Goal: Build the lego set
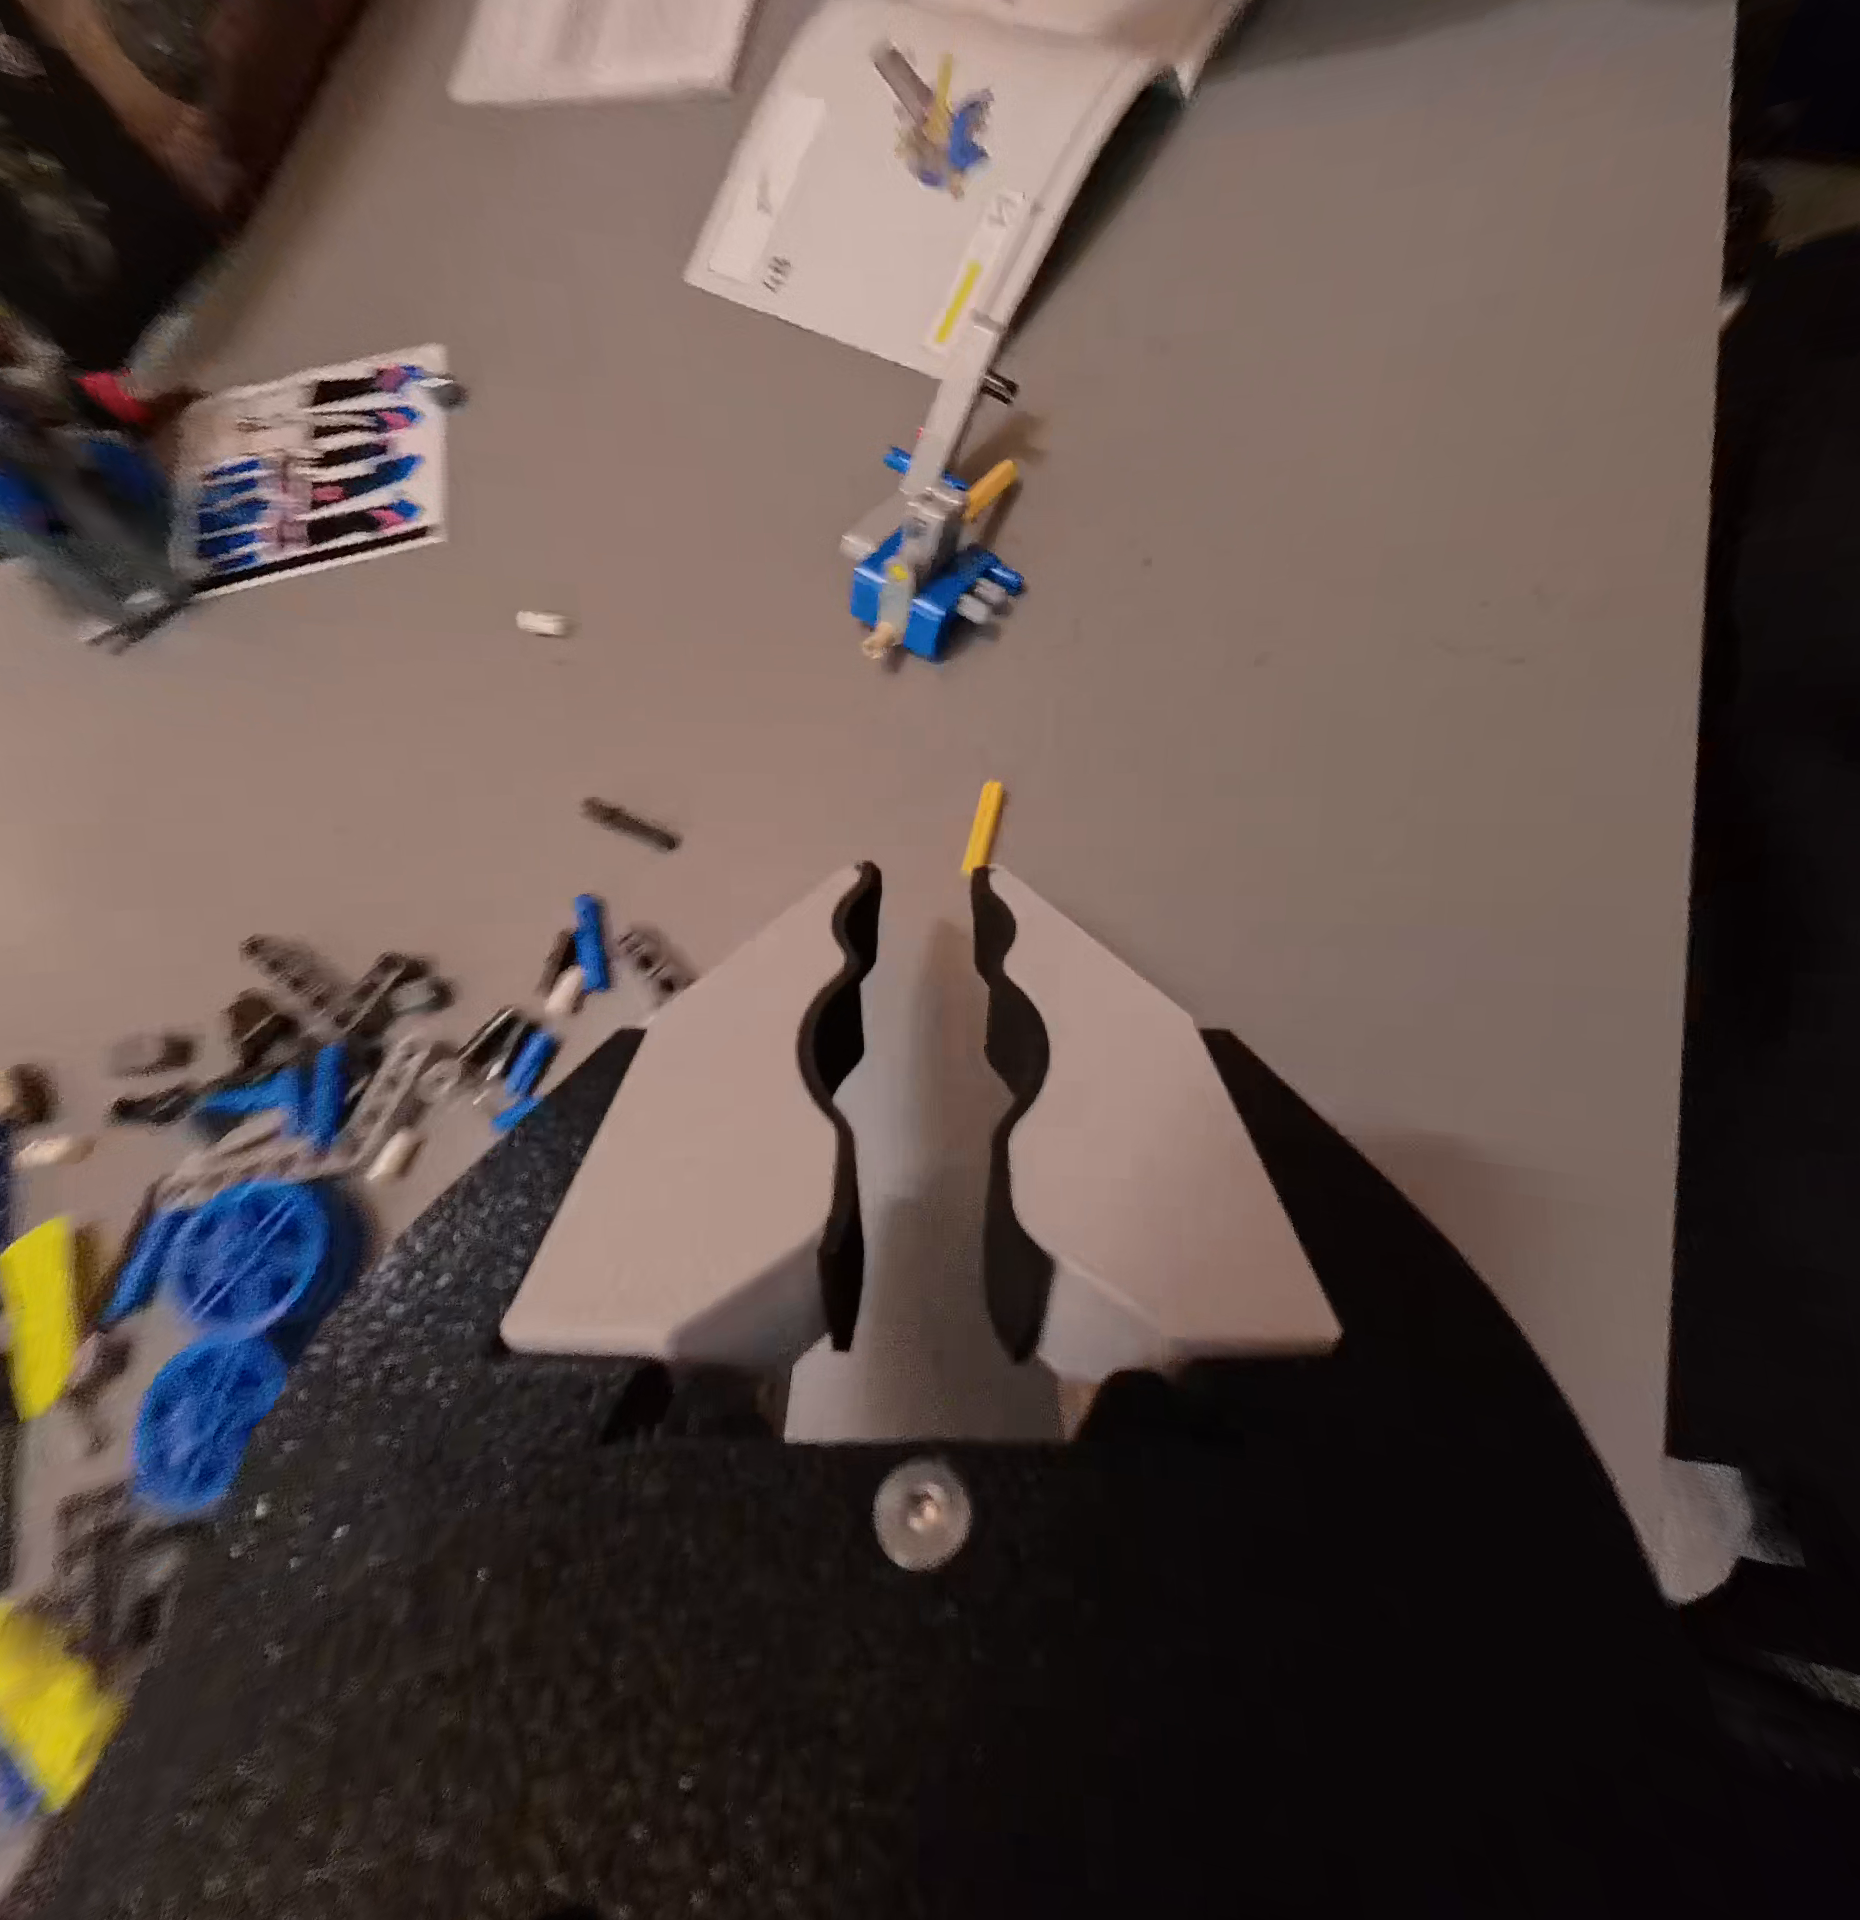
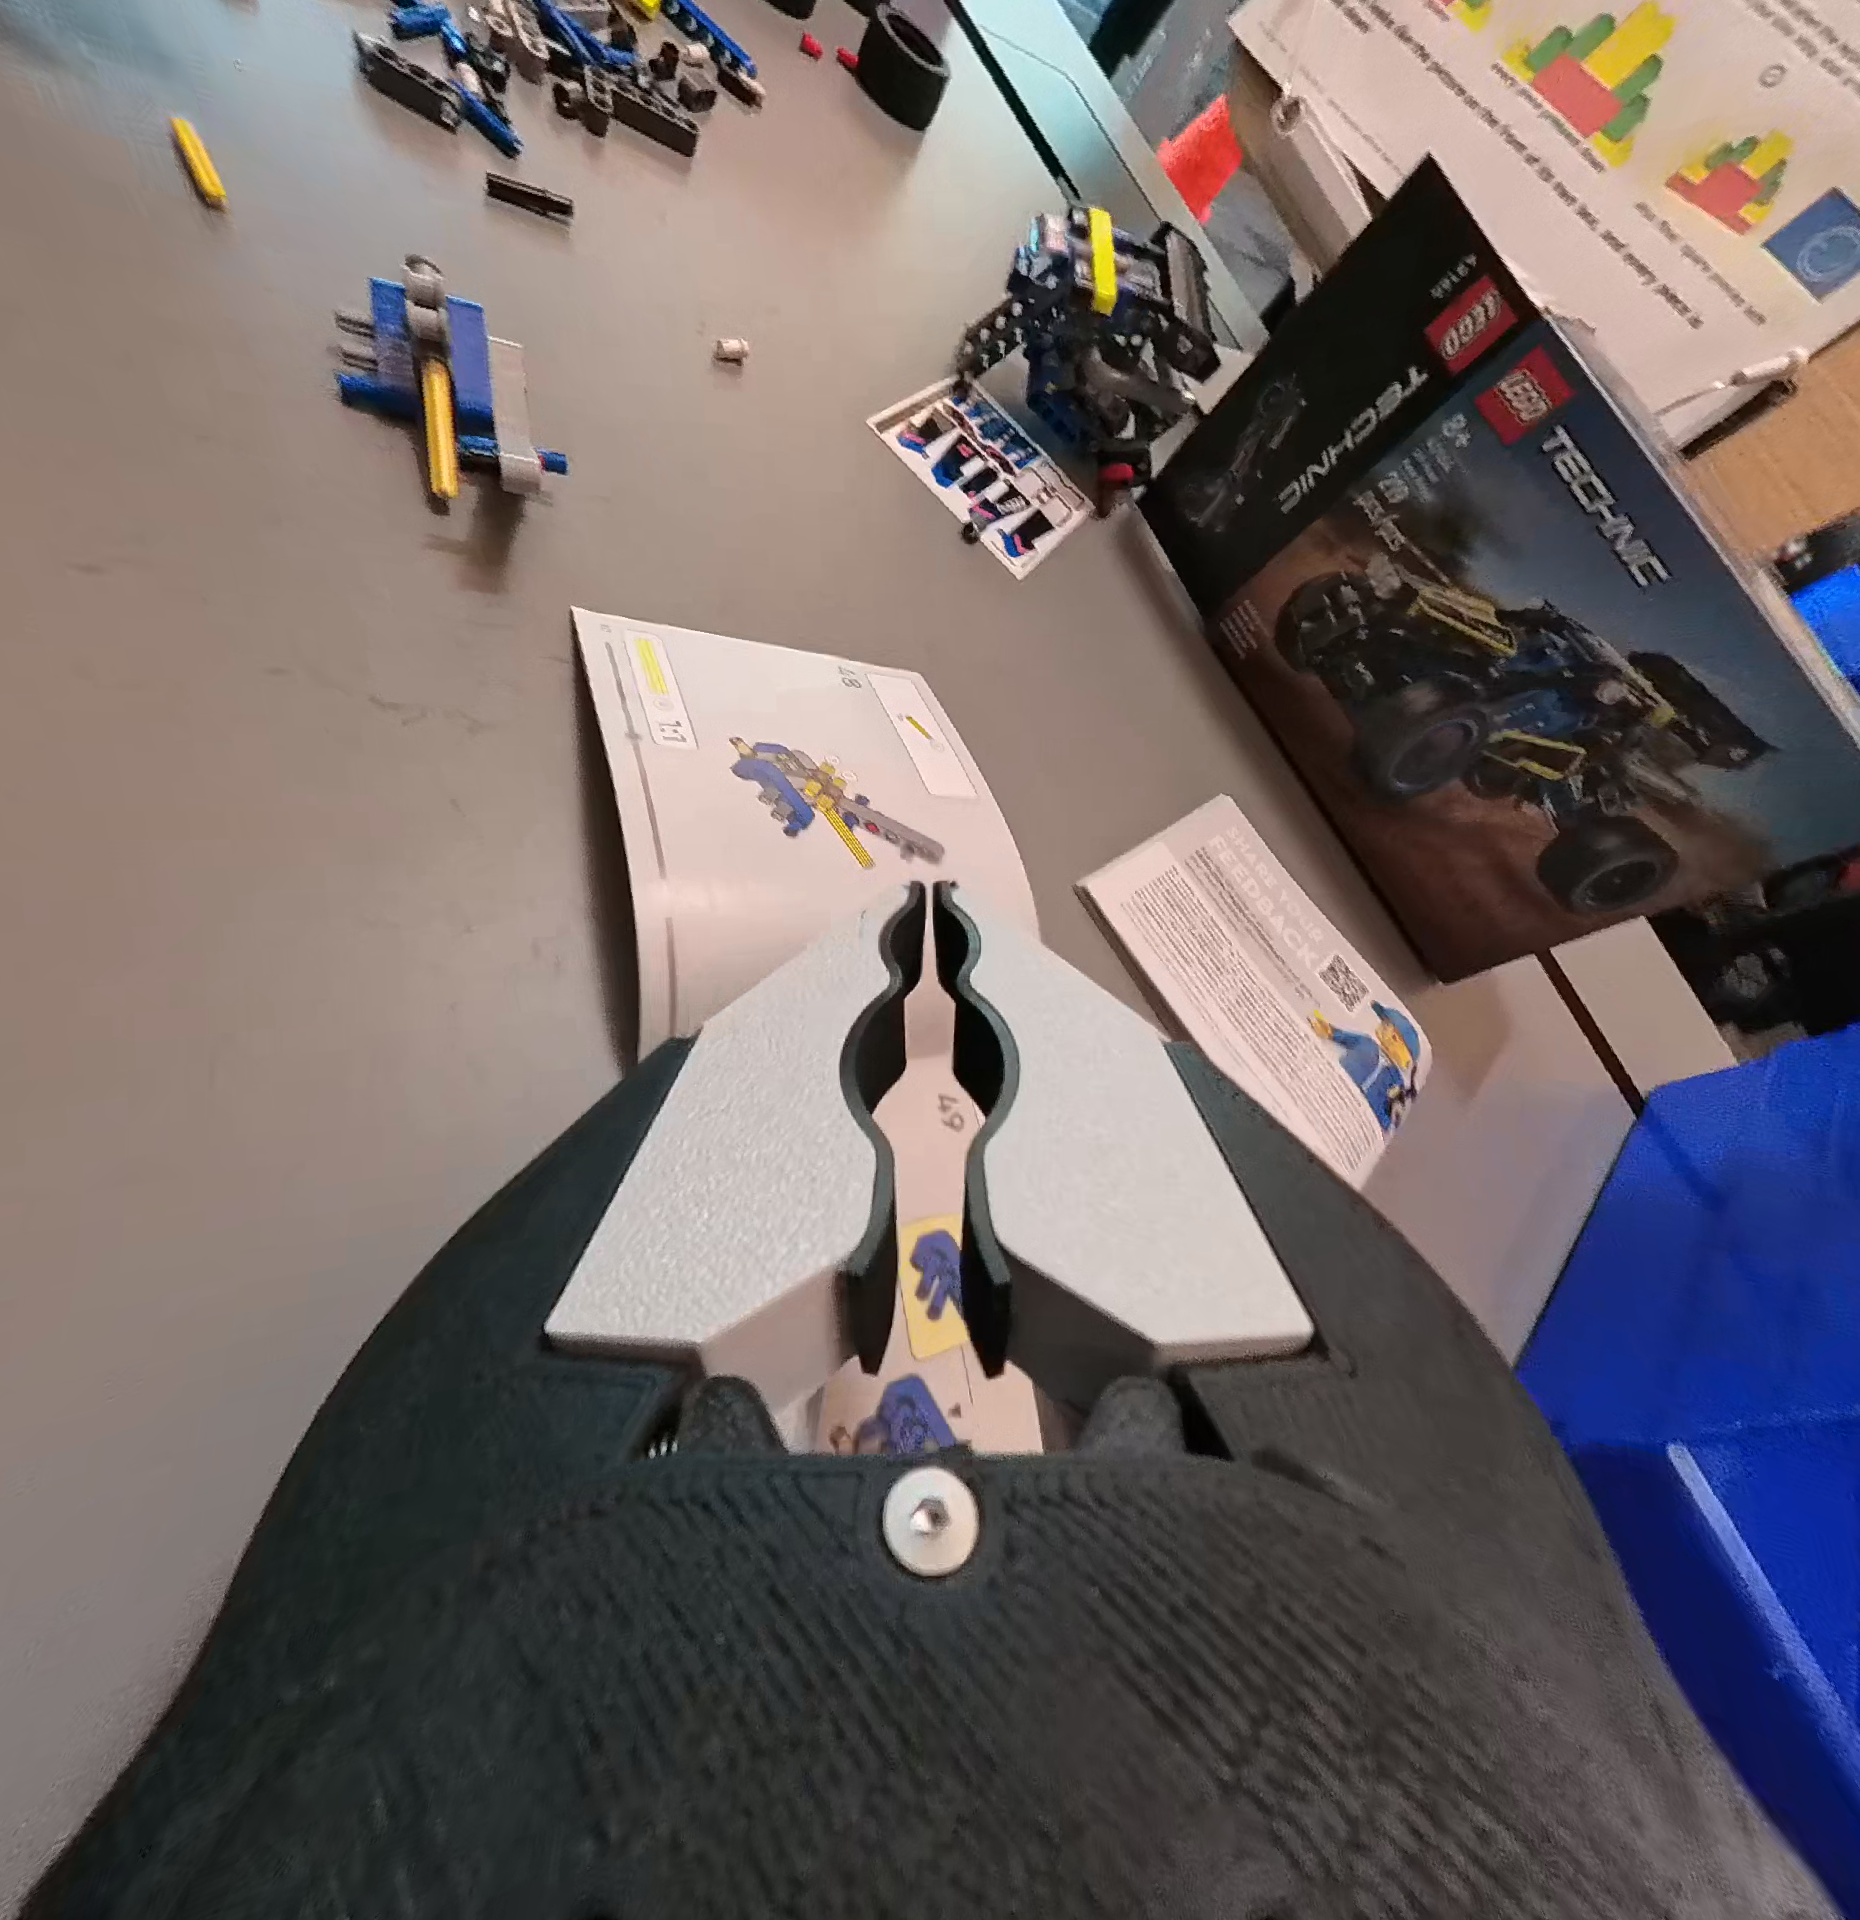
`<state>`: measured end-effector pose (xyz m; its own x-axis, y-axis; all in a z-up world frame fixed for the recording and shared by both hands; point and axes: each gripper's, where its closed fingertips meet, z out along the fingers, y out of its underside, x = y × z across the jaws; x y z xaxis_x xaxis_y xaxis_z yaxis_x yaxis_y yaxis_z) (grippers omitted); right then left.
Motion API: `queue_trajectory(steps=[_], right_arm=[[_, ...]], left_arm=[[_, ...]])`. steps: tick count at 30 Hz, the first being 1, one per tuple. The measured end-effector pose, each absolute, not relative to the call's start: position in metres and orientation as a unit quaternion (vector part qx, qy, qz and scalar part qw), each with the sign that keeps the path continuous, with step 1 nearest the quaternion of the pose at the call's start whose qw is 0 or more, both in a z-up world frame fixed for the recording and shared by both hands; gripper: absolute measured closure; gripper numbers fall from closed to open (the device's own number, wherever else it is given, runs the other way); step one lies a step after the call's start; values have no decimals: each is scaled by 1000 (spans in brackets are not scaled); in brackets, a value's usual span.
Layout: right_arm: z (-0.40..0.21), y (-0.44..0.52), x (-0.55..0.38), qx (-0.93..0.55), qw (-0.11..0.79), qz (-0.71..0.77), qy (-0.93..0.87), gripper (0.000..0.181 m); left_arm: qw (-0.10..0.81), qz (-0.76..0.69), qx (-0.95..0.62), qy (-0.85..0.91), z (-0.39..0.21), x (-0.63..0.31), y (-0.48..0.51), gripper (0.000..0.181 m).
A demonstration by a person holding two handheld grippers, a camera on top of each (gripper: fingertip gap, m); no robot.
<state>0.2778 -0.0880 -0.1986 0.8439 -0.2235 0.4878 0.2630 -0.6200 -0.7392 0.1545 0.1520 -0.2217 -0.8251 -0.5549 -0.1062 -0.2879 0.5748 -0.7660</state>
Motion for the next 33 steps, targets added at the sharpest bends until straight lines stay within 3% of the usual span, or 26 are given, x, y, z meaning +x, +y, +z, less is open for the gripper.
queue_trajectory(steps=[9, 13, 19, 25, 33], right_arm=[[-231, -94, 287, -890, 354, -286, -11, 181], [-254, -94, 284, -911, 289, -289, -56, 181], [-254, -93, 283, -911, 289, -284, -74, 181], [-252, -97, 280, -913, 284, -282, -75, 181], [-241, -101, 285, -907, 298, -293, -57, 181]], left_arm=[[290, -293, -442, 797, -197, 163, 318, 174], [264, -241, -476, 803, -214, 154, 357, 174], [211, -221, -475, 825, -234, 168, 368, 173], [132, -204, -573, 783, -247, 178, 362, 174], [147, -166, -638, 738, -252, 180, 374, 172]])
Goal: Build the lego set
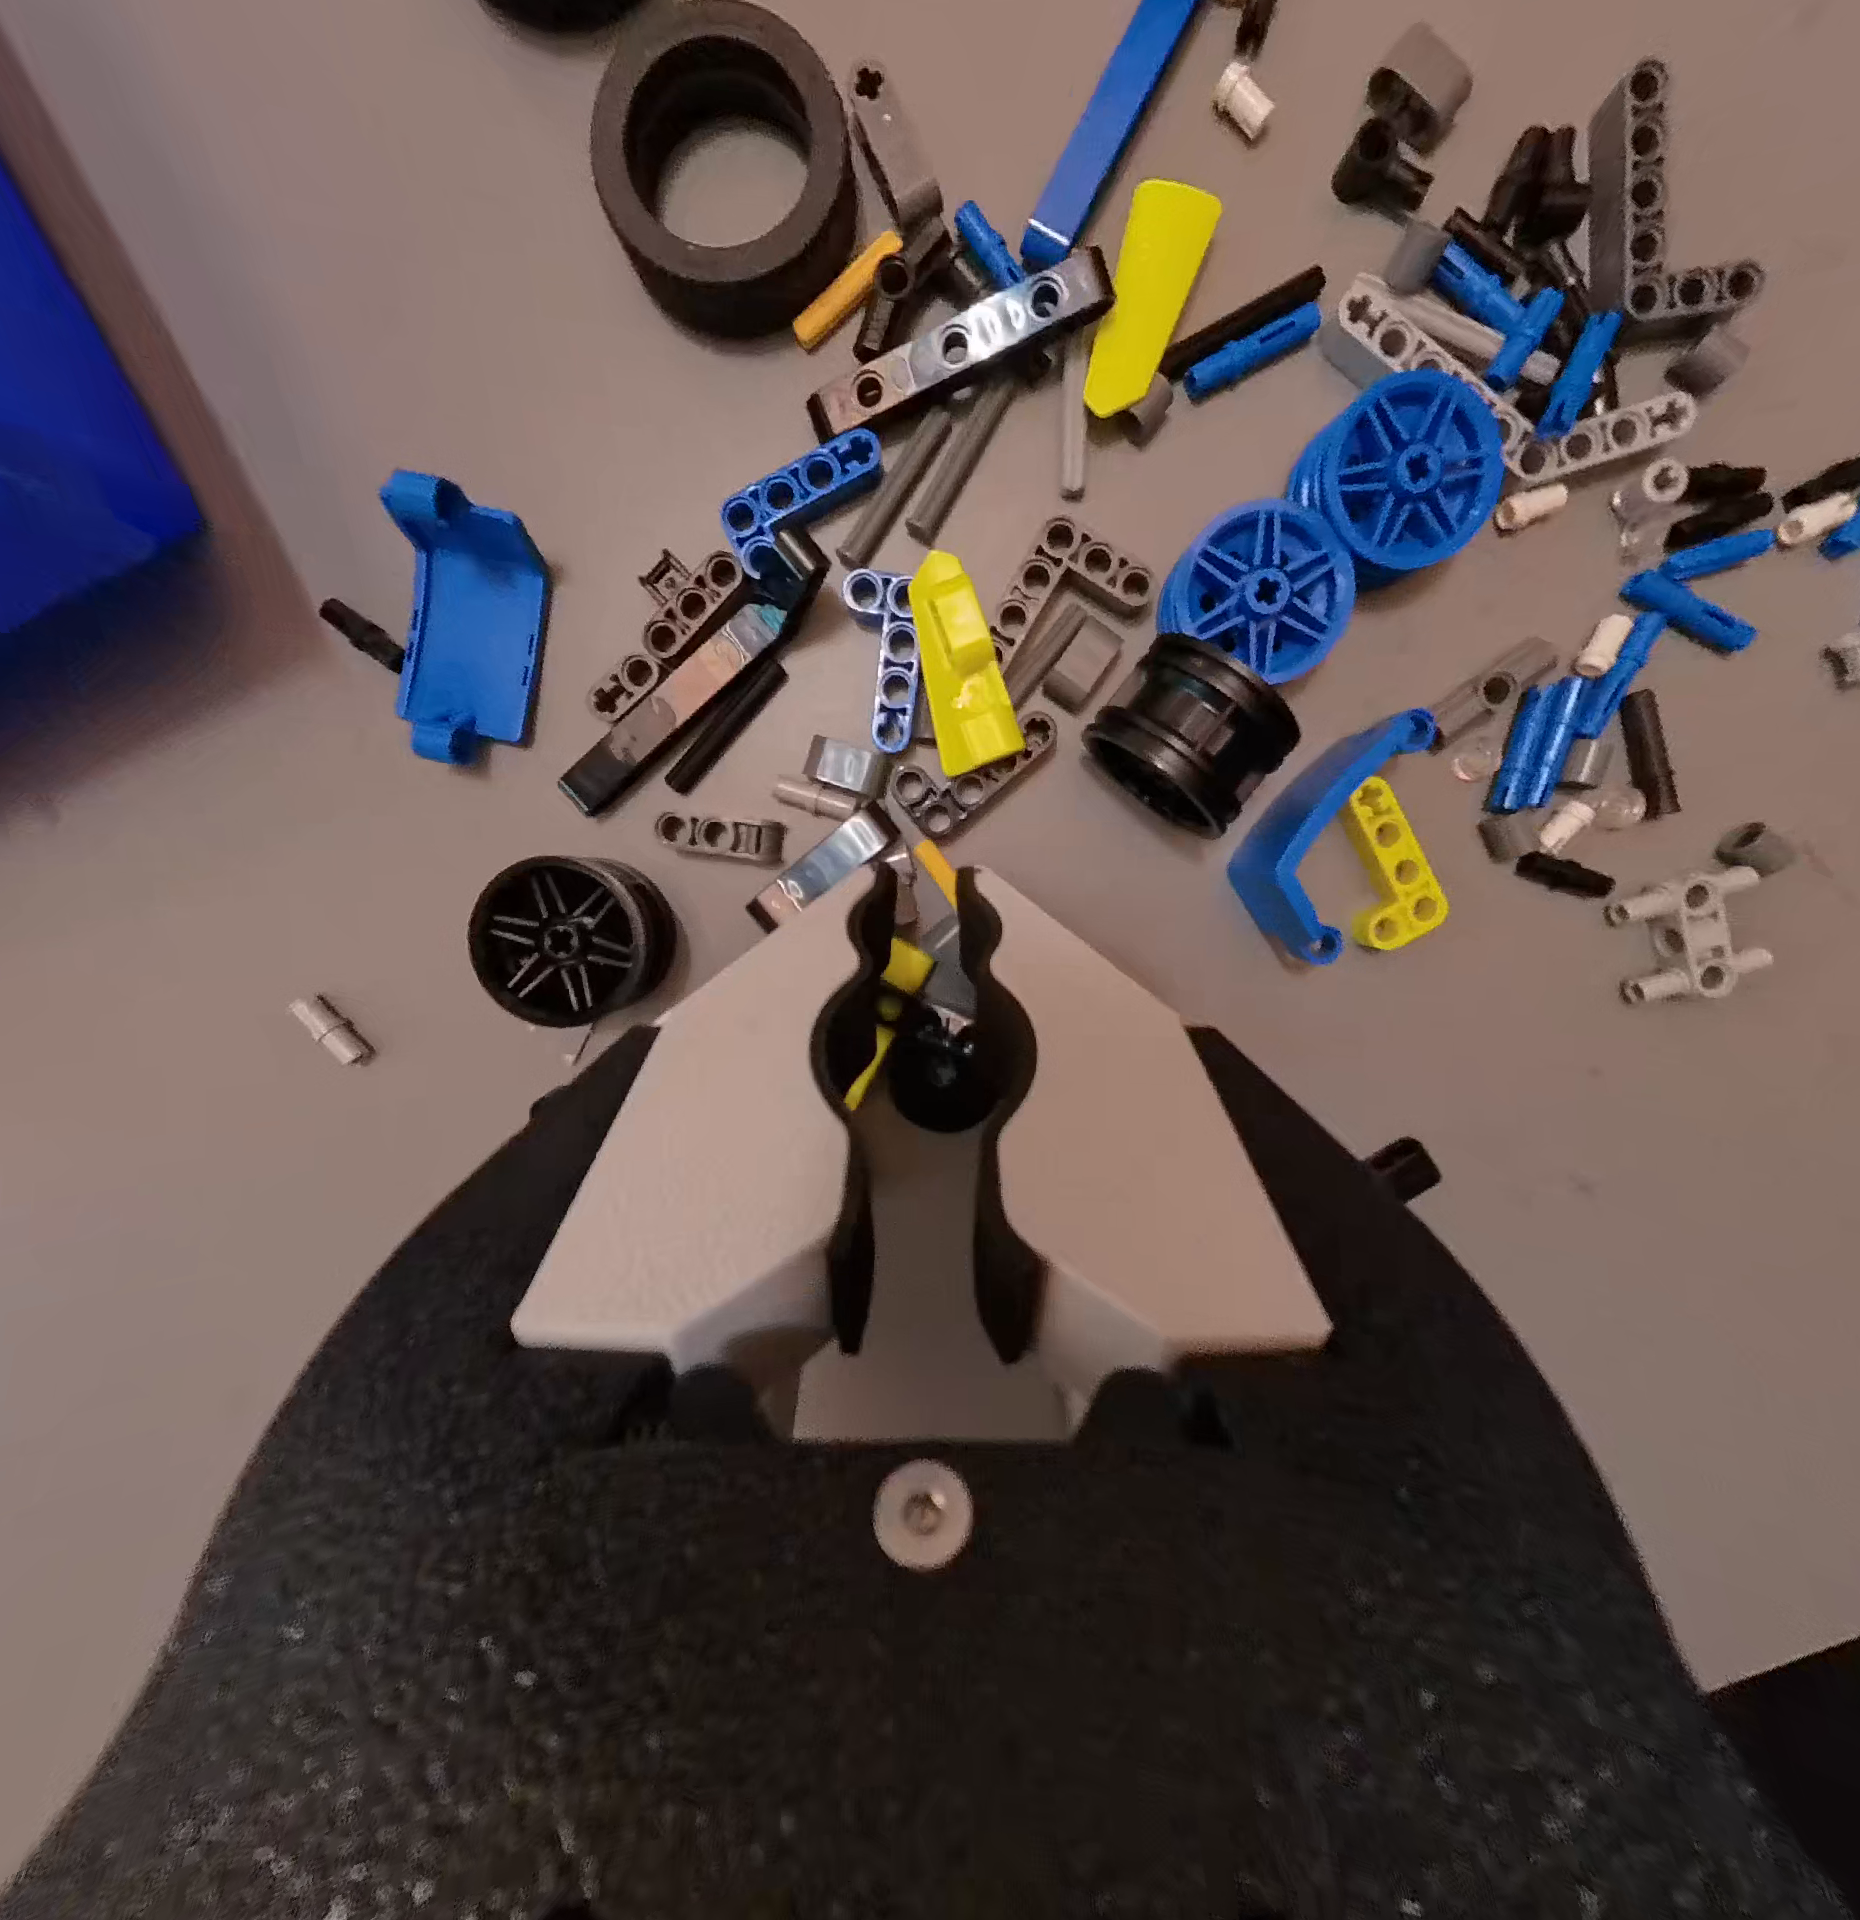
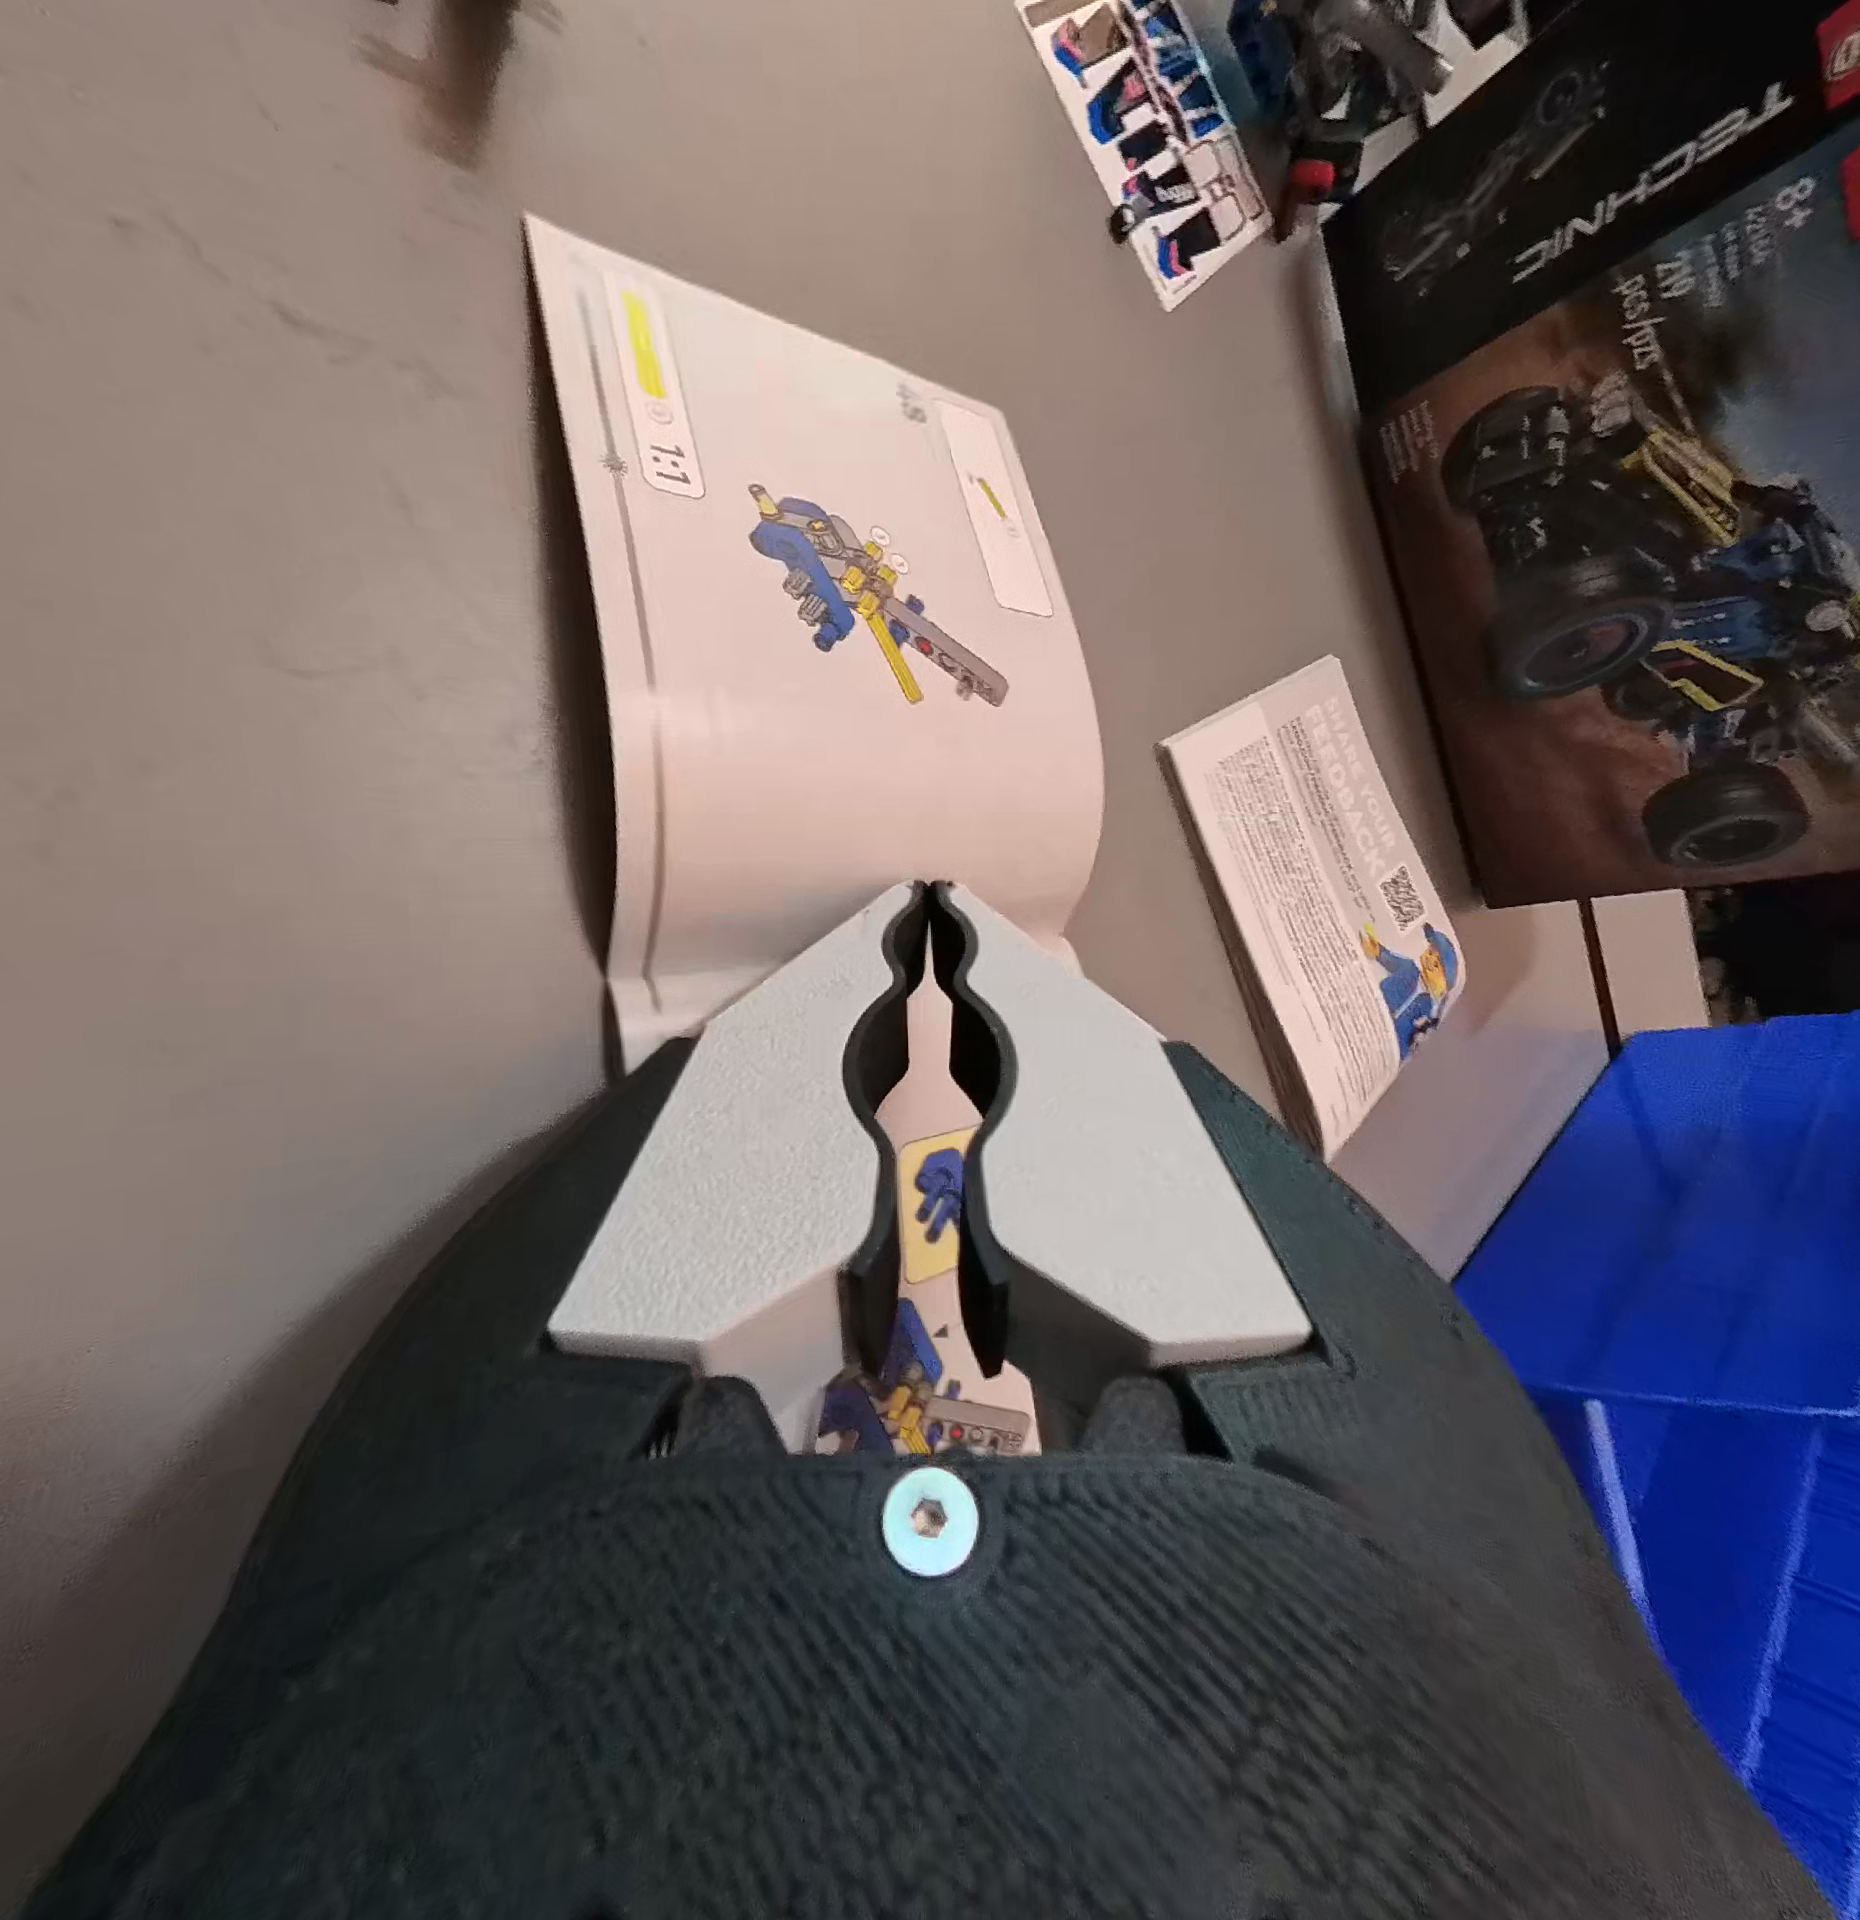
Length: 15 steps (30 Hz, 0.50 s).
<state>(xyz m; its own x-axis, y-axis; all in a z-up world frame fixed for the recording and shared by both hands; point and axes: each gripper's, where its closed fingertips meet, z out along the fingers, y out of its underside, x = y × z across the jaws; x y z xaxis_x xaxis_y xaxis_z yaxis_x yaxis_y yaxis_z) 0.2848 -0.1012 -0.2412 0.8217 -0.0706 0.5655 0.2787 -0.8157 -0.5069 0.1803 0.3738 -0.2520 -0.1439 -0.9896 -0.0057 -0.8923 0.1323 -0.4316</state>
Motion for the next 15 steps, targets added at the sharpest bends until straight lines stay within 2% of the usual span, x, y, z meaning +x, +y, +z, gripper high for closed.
queue_trajectory(steps=[10, 15], right_arm=[[-220, -109, 287, -887, 340, -309, -41, 181], [-219, -116, 287, -887, 339, -312, -35, 181]], left_arm=[[154, -143, -633, 745, -252, 185, 371, 176], [141, -133, -626, 755, -255, 182, 364, 172]])
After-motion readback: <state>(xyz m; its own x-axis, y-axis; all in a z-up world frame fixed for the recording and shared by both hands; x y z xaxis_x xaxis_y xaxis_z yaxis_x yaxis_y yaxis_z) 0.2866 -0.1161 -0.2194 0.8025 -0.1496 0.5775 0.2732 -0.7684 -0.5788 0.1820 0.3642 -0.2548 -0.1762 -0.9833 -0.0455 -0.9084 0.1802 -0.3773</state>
